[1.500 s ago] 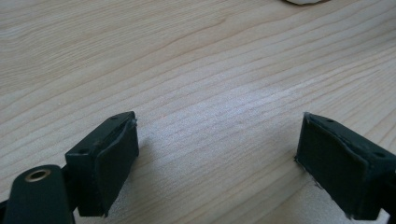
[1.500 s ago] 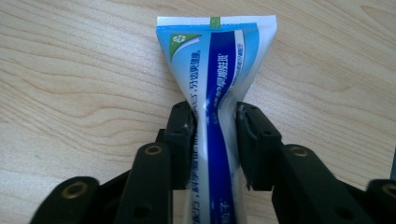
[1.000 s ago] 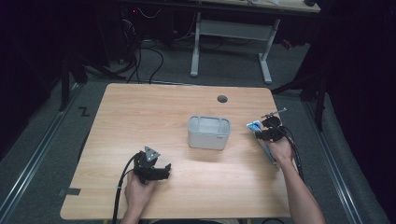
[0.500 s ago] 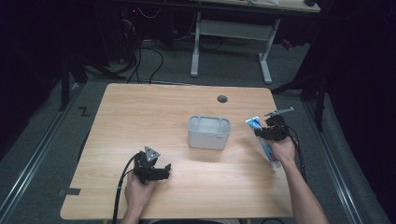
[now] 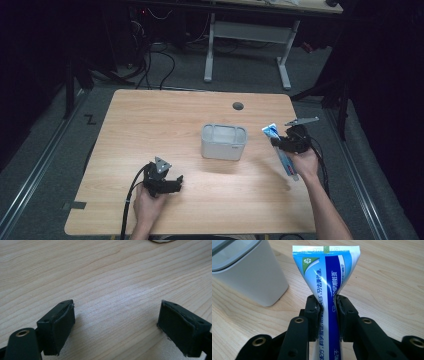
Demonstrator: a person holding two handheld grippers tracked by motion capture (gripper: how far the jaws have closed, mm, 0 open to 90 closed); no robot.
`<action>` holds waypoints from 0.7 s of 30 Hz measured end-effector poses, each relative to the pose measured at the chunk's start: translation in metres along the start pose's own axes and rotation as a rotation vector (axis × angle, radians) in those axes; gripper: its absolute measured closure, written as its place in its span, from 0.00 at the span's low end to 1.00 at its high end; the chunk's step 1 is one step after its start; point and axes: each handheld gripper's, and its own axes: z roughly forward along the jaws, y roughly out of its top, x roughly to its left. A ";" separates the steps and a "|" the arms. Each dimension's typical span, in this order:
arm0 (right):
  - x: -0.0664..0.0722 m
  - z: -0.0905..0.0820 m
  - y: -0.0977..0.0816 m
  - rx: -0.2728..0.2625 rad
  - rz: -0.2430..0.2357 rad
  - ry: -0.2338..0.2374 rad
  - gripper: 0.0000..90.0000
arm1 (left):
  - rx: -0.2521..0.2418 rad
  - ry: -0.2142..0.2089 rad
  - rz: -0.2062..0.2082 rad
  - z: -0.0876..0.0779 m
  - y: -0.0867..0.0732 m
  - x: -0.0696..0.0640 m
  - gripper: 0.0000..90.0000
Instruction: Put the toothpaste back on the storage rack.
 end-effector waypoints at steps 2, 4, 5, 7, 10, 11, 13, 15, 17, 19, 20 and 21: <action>0.001 -0.001 0.000 -0.007 -0.004 0.002 0.81 | 0.000 0.000 0.001 0.000 0.000 0.000 0.16; 0.002 -0.002 0.000 -0.019 0.002 0.017 0.81 | 0.001 0.000 0.002 0.000 0.000 0.000 0.16; 0.002 -0.003 0.001 -0.022 0.002 0.018 0.81 | 0.001 0.000 0.001 0.000 0.000 0.000 0.16; 0.003 -0.004 0.001 -0.029 0.001 0.021 0.81 | 0.000 0.000 0.001 0.000 0.000 0.000 0.16; 0.004 -0.005 0.001 -0.037 -0.004 0.028 0.81 | 0.000 0.000 0.001 0.000 0.000 0.000 0.16; 0.005 -0.006 0.001 -0.039 0.002 0.031 0.81 | 0.000 0.000 0.001 0.000 0.000 0.000 0.16; 0.005 -0.006 0.000 -0.042 0.006 0.040 0.81 | 0.000 0.000 0.001 0.000 0.000 0.000 0.16; 0.005 -0.006 0.001 -0.044 0.004 0.045 0.81 | 0.000 0.000 0.001 0.000 0.000 0.000 0.16; 0.006 -0.007 0.001 -0.048 0.002 0.049 0.81 | 0.000 0.000 0.001 0.000 0.000 0.000 0.16; 0.009 -0.008 0.001 -0.054 -0.002 0.059 0.81 | 0.000 0.000 0.001 0.000 0.000 0.000 0.16; 0.009 -0.008 0.001 -0.054 -0.002 0.059 0.81 | -0.001 0.000 0.001 0.000 0.000 0.000 0.16; 0.009 -0.008 0.001 -0.060 0.000 0.064 0.81 | 0.000 0.000 0.001 0.000 0.000 0.000 0.16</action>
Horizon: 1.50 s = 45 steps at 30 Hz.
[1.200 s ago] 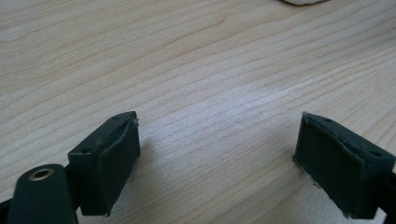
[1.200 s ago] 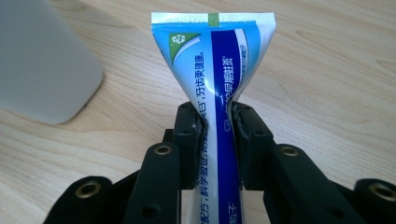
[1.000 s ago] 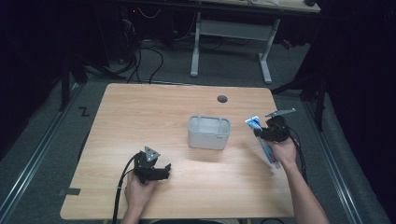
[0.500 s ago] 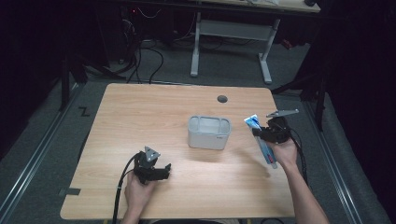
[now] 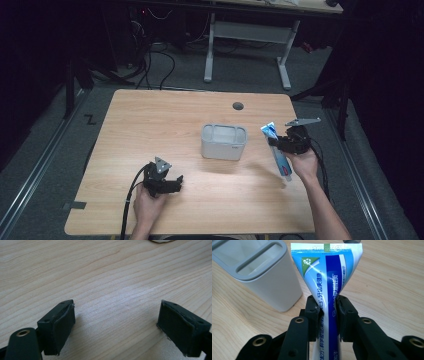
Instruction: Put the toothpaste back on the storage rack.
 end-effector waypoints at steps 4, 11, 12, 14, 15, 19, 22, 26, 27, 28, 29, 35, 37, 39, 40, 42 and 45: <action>0.003 -0.001 0.002 -0.010 -0.009 0.016 0.82 | 0.000 0.000 0.000 0.000 0.000 0.000 0.16; 0.007 -0.006 0.004 -0.035 -0.017 0.032 0.82 | 0.000 0.000 0.000 0.000 0.000 0.000 0.16; 0.008 -0.006 0.004 -0.041 -0.019 0.036 0.82 | 0.000 0.000 0.000 0.000 0.000 0.000 0.16; 0.009 -0.008 0.005 -0.047 -0.015 0.043 0.82 | 0.000 0.001 0.001 0.000 0.000 0.000 0.16; 0.010 -0.009 0.005 -0.050 -0.018 0.046 0.82 | 0.000 0.001 0.001 0.000 0.000 0.000 0.16; 0.012 -0.012 0.006 -0.074 -0.020 0.058 0.82 | 0.000 0.001 0.002 0.000 0.000 0.000 0.16; 0.013 -0.014 0.007 -0.085 -0.019 0.071 0.82 | -0.001 0.001 0.002 0.000 0.000 0.000 0.16; 0.018 -0.016 0.010 -0.101 -0.032 0.081 0.82 | -0.001 0.001 0.000 0.000 0.000 0.000 0.17; 0.019 -0.016 0.010 -0.107 -0.032 0.082 0.82 | -0.001 0.001 0.000 0.000 0.000 0.000 0.17; 0.019 -0.016 0.010 -0.107 -0.032 0.082 0.82 | -0.001 0.001 0.000 0.000 0.000 0.000 0.17; 0.021 -0.018 0.011 -0.119 -0.037 0.085 0.82 | -0.001 0.001 0.001 0.000 0.000 0.000 0.17; 0.025 -0.022 0.016 -0.140 -0.053 0.095 0.82 | -0.001 0.001 0.001 0.000 0.000 0.000 0.17; 0.028 -0.024 0.018 -0.147 -0.060 0.099 0.82 | -0.001 0.001 0.002 0.000 0.000 0.000 0.17; 0.032 -0.028 0.022 -0.161 -0.076 0.104 0.82 | -0.001 0.001 0.002 0.000 0.000 0.000 0.17; 0.032 -0.028 0.022 -0.161 -0.076 0.104 0.82 | -0.001 0.000 0.002 0.000 0.000 0.000 0.17; 0.034 -0.030 0.024 -0.169 -0.080 0.109 0.82 | -0.001 0.000 0.002 0.000 0.000 0.000 0.17; 0.038 -0.035 0.029 -0.185 -0.094 0.115 0.82 | -0.001 0.000 0.002 0.000 0.000 0.000 0.17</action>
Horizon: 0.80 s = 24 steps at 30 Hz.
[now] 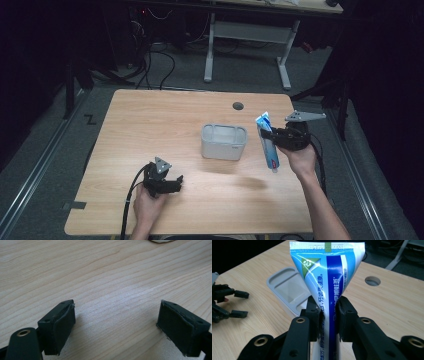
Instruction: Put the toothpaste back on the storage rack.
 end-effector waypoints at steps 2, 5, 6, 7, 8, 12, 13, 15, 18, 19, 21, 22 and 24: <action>0.003 -0.002 0.004 -0.007 -0.005 0.007 0.82 | 0.000 0.000 0.000 0.000 0.000 0.000 0.17; 0.006 -0.004 0.010 -0.022 -0.017 0.017 0.82 | -0.001 0.001 -0.001 0.000 0.000 0.000 0.17; 0.007 -0.004 0.012 -0.026 -0.020 0.019 0.82 | -0.001 0.001 -0.001 0.000 0.000 0.000 0.17; 0.008 -0.005 0.014 -0.030 -0.022 0.023 0.82 | -0.001 0.001 -0.001 0.000 0.000 0.000 0.17; 0.009 -0.005 0.016 -0.033 -0.027 0.024 0.82 | -0.001 0.001 -0.001 0.000 0.000 0.000 0.17; 0.014 -0.004 0.025 -0.048 -0.032 0.036 0.82 | -0.001 0.000 -0.002 0.000 0.000 0.000 0.17; 0.016 -0.002 0.028 -0.053 -0.040 0.038 0.82 | -0.001 0.000 -0.002 0.000 0.000 0.000 0.17; 0.018 0.000 0.032 -0.055 -0.046 0.042 0.82 | -0.001 0.000 -0.001 0.000 0.000 0.000 0.17; 0.020 0.002 0.035 -0.056 -0.051 0.045 0.82 | -0.001 0.000 -0.001 0.000 0.000 0.000 0.17; 0.021 0.003 0.037 -0.060 -0.052 0.048 0.82 | -0.001 0.000 -0.001 0.000 0.000 0.000 0.17; 0.022 0.005 0.040 -0.061 -0.053 0.053 0.82 | -0.001 0.000 -0.001 0.000 0.000 0.000 0.17; 0.024 0.007 0.043 -0.064 -0.051 0.056 0.82 | -0.001 0.000 0.000 0.000 0.000 0.000 0.17; 0.025 0.008 0.046 -0.068 -0.059 0.057 0.82 | -0.001 -0.001 0.000 0.000 0.000 0.000 0.17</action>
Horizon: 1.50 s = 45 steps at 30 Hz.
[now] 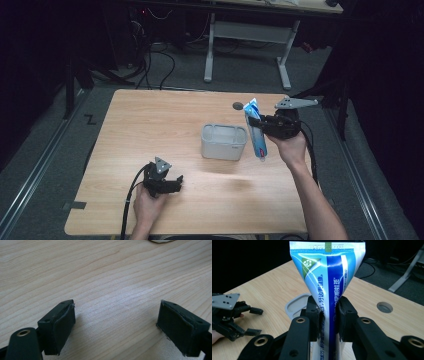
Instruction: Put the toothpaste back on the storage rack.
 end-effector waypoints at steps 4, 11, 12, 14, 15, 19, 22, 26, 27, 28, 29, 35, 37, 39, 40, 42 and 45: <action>0.004 0.005 0.009 -0.006 -0.006 0.002 0.82 | -0.001 -0.003 0.001 0.000 0.000 0.000 0.17; 0.007 0.011 0.016 -0.010 -0.011 0.014 0.83 | -0.001 -0.002 0.001 0.000 0.000 0.000 0.17; 0.007 0.012 0.018 -0.008 -0.012 0.016 0.83 | -0.001 -0.003 0.000 0.000 0.000 0.000 0.17; 0.008 0.013 0.020 -0.005 -0.015 0.020 0.83 | -0.001 -0.003 0.000 0.000 0.000 0.000 0.17; 0.009 0.014 0.021 -0.008 -0.016 0.022 0.83 | -0.001 -0.003 0.000 0.000 0.000 0.000 0.17; 0.010 0.015 0.027 -0.015 -0.017 0.026 0.83 | -0.001 -0.002 0.001 0.000 0.000 0.000 0.17; 0.013 0.016 0.031 -0.026 -0.019 0.032 0.83 | 0.001 -0.003 0.002 0.000 0.000 0.000 0.17; 0.015 0.018 0.036 -0.036 -0.028 0.036 0.83 | 0.001 -0.002 0.001 0.000 0.000 0.000 0.17; 0.015 0.019 0.037 -0.035 -0.026 0.036 0.83 | 0.000 -0.001 0.001 0.000 0.000 0.000 0.17; 0.015 0.020 0.038 -0.035 -0.026 0.036 0.83 | 0.000 -0.001 0.001 0.000 0.000 0.000 0.17; 0.015 0.021 0.040 -0.034 -0.025 0.036 0.83 | 0.000 -0.001 0.001 0.000 0.000 0.000 0.17; 0.017 0.030 0.045 -0.042 -0.027 0.035 0.82 | 0.000 -0.002 -0.002 0.000 0.000 -0.001 0.17; 0.018 0.034 0.047 -0.055 -0.028 0.040 0.82 | 0.000 -0.002 -0.002 0.000 0.000 -0.001 0.17; 0.018 0.038 0.048 -0.061 -0.023 0.046 0.82 | 0.000 -0.002 -0.002 0.000 0.000 -0.001 0.17; 0.018 0.039 0.048 -0.062 -0.021 0.042 0.82 | 0.000 -0.002 -0.002 0.000 0.000 -0.001 0.17; 0.019 0.043 0.050 -0.065 -0.027 0.033 0.82 | -0.001 -0.004 0.000 0.000 0.000 -0.001 0.17; 0.020 0.046 0.053 -0.065 -0.026 0.030 0.82 | -0.001 -0.005 0.002 0.000 0.000 -0.001 0.17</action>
